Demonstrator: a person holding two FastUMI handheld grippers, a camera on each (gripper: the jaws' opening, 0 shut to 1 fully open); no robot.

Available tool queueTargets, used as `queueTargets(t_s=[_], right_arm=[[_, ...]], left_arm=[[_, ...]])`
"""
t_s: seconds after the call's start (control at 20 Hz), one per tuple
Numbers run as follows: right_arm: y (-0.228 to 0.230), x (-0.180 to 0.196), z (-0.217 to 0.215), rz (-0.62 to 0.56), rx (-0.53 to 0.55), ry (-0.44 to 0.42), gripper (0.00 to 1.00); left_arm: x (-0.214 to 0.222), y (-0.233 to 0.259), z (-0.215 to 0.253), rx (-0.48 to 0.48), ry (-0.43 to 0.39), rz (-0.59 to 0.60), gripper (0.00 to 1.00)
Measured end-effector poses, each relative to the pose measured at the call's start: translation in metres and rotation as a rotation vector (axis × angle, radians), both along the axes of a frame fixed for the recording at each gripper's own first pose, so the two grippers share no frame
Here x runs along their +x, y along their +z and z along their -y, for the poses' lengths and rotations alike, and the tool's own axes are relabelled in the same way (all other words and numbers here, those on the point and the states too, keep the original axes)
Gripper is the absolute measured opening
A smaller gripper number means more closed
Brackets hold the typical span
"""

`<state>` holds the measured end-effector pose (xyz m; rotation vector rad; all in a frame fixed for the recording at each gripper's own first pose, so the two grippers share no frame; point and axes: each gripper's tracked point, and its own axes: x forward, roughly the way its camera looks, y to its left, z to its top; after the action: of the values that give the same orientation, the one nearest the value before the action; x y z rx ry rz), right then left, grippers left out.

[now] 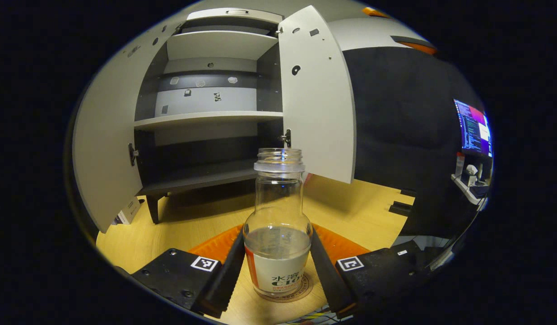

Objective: Grasp the bottle in the cabinet with the left hand and place it on the coaster, then close the right door with the right hand and the left door with the left hand.

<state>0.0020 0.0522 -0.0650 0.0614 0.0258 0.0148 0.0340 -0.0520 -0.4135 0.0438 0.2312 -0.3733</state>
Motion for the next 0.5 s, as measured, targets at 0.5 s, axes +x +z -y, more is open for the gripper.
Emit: queueTargets(t_s=[0.5], right_arm=[[-0.039,0.006,0.014,-0.080,0.059,-0.040,1.00]], left_arm=[[-0.003,-0.019,0.015,-0.021,-0.057,0.006,0.82]])
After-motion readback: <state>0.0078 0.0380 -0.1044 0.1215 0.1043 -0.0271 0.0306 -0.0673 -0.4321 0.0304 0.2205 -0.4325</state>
